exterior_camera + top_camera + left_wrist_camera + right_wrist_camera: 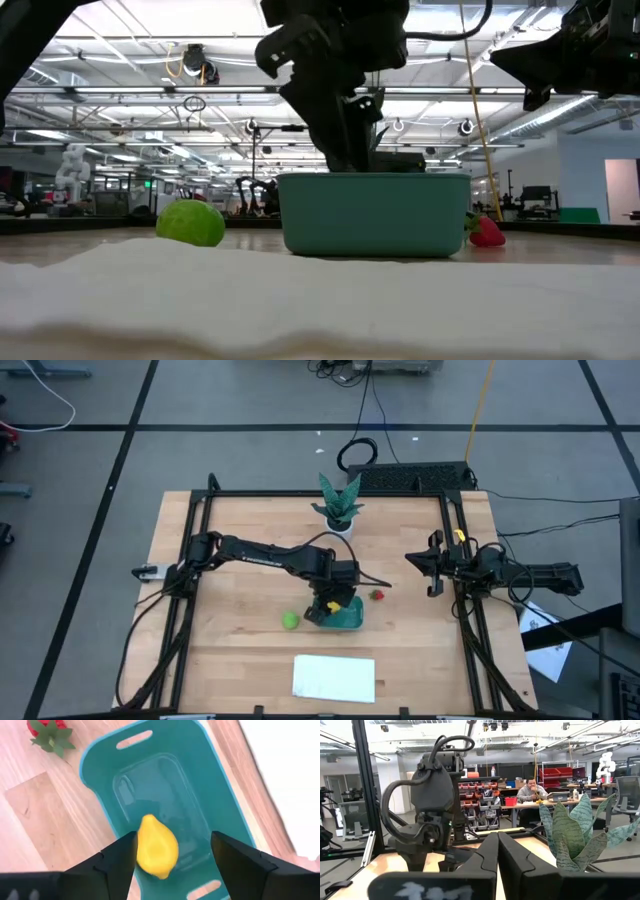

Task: Pick and placing Produce into tupperware
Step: Put the red strawberry into the green bin

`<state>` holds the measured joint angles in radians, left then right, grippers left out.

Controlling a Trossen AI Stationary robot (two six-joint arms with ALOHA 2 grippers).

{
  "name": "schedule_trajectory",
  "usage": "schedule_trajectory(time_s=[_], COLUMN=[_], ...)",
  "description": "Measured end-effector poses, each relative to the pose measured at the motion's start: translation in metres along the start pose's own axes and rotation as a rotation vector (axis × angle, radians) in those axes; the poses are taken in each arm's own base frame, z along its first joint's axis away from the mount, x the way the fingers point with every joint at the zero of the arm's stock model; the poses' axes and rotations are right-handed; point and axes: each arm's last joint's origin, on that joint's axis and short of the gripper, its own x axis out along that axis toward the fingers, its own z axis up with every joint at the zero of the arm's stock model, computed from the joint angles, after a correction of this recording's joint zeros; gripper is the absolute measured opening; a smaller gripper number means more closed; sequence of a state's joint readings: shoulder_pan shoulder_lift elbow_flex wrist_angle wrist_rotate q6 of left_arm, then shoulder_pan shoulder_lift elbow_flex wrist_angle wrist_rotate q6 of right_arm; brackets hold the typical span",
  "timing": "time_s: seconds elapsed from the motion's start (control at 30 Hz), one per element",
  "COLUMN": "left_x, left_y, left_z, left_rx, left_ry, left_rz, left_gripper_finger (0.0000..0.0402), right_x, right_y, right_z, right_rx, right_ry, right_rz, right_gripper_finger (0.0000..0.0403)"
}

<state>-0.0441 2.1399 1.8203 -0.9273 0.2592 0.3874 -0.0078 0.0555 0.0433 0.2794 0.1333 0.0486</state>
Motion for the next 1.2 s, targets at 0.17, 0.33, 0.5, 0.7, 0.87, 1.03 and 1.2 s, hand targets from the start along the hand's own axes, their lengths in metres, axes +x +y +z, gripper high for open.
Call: schedule_trajectory(time_s=[0.17, 0.33, 0.5, 0.7, 0.87, 1.03, 1.2], left_x=[-0.001, -0.001, -0.001, -0.027, -0.08, -0.123, -0.152], left_y=[-0.001, 0.0, 0.0, -0.012, -0.028, -0.04, -0.054], left_z=[-0.001, -0.002, -0.005, -0.004, -0.003, -0.013, -0.031], left_rx=[-0.003, -0.009, -0.006, 0.032, -0.013, -0.054, -0.053], left_ry=[0.013, 0.034, 0.077, 0.138, 0.043, -0.043, -0.181], left_rz=[-0.005, 0.024, 0.066, 0.234, 0.331, 0.426, 0.487], left_gripper_finger=[0.0175, 0.0057, 0.0011, 0.0003, 0.0002, 0.0001, 0.0001], right_x=[0.0, 0.0, 0.0, 0.0, 0.0, 0.0, 0.0], right_y=[0.0, 0.0, 0.0, 0.0, 0.0, 0.0, 0.0], right_z=[0.0, 0.0, 0.0, 0.0, 0.0, 0.0, 0.0], right_rx=[0.0, 0.0, 0.0, 0.0, 0.0, 0.016, 0.019], right_ry=[0.0, 0.0, 0.0, 0.0, 0.0, 0.0, 0.001], right_rz=[0.0, 0.0, 0.0, 0.0, 0.0, 0.0, 0.0], right_gripper_finger=[0.0, 0.0, 0.0, 0.0, 0.0, 0.0, 0.0])
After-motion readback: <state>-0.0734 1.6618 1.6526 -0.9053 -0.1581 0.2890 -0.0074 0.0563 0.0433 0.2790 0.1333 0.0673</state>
